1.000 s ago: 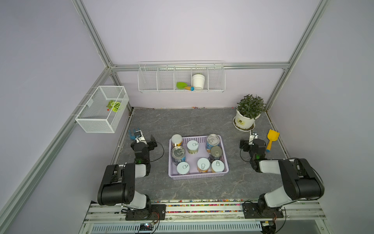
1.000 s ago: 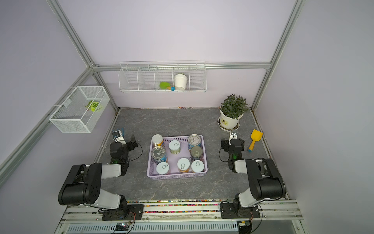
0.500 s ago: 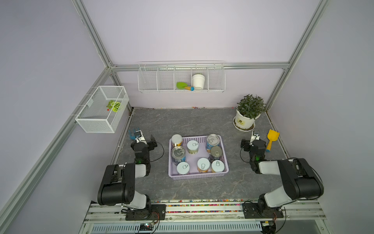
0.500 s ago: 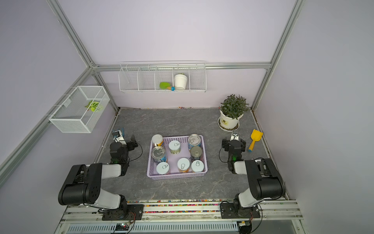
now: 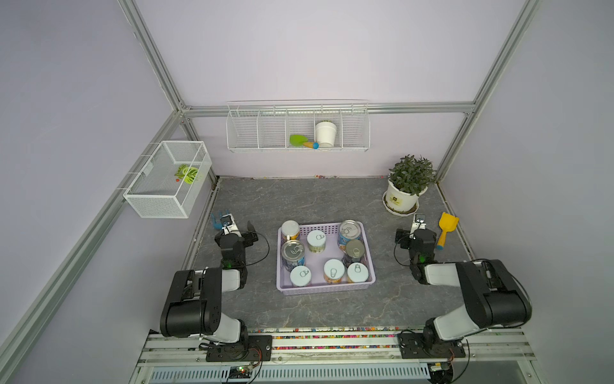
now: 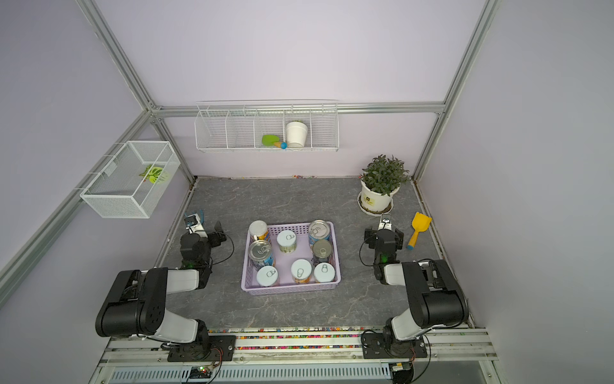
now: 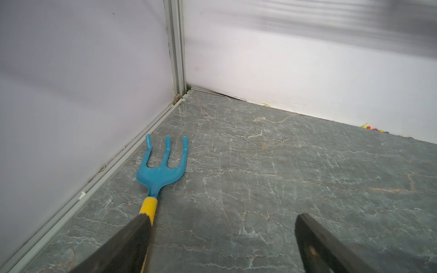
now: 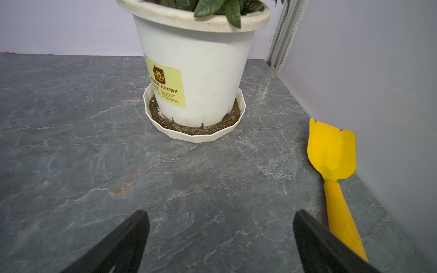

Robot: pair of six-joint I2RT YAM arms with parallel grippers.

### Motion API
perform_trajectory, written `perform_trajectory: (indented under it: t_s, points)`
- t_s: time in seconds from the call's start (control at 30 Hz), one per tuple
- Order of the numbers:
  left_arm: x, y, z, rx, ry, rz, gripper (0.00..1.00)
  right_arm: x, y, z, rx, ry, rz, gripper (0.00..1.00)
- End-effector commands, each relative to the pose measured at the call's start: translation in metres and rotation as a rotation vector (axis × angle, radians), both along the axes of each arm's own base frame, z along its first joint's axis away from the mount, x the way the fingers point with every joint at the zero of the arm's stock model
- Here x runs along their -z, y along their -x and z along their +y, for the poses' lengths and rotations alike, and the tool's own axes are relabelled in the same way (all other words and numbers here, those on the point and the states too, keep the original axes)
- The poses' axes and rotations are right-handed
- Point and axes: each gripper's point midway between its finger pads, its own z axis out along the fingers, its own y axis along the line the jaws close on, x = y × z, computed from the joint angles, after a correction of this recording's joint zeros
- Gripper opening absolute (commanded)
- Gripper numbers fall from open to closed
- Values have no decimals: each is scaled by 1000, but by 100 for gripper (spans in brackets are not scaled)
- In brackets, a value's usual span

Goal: Put the canned food in the basket
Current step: Reset both arms

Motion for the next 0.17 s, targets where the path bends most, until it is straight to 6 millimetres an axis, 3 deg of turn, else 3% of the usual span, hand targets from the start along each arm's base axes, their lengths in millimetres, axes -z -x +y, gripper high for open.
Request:
perform_trajectory:
  t_s: [0.0, 0.13]
  points:
    - [4, 0, 0, 1, -13, 16, 99, -5, 0, -3, 19, 2, -13, 99]
    - [4, 0, 0, 1, -12, 17, 99, -5, -1, -2, 19, 2, -11, 99]
